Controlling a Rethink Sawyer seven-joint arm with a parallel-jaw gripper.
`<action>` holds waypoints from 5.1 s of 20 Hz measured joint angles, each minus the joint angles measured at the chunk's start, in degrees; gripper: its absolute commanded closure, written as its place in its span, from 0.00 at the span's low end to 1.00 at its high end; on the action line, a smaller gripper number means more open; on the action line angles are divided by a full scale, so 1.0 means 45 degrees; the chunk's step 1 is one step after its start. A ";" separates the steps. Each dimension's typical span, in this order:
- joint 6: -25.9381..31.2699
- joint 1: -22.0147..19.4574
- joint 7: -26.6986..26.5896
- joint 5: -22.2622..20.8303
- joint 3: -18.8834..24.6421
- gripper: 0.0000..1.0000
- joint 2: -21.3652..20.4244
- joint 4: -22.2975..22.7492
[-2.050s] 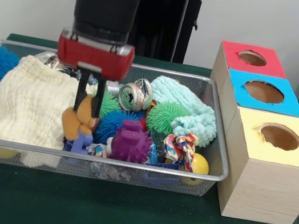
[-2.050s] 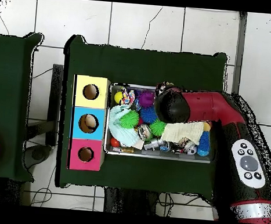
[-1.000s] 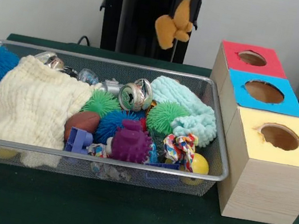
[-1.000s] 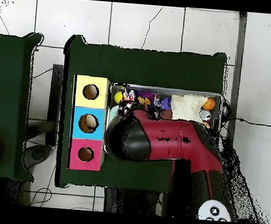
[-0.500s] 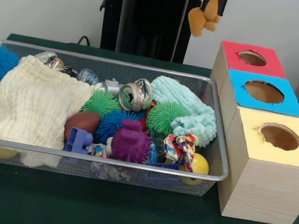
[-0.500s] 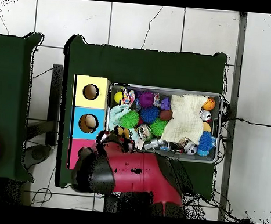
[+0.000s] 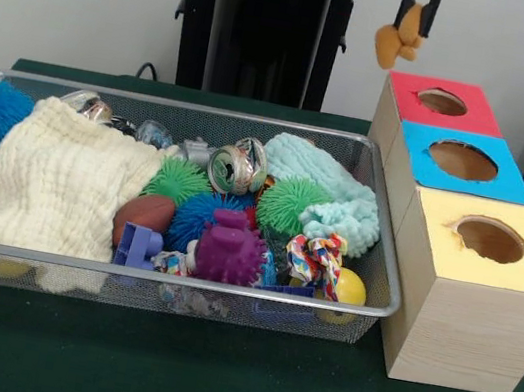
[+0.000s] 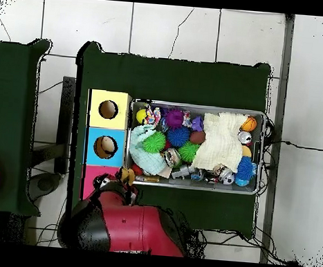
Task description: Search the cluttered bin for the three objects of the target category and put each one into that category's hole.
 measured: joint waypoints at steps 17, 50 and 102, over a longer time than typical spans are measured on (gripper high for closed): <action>-0.1199 0.4090 0.0882 0.2416 -0.2336 1.00 0.1323 0.0942; -0.1199 0.7747 0.1987 0.5636 -0.4771 1.00 0.5020 -0.1769; 0.1368 0.1634 0.1987 0.2824 -0.4032 0.00 0.4356 -0.5401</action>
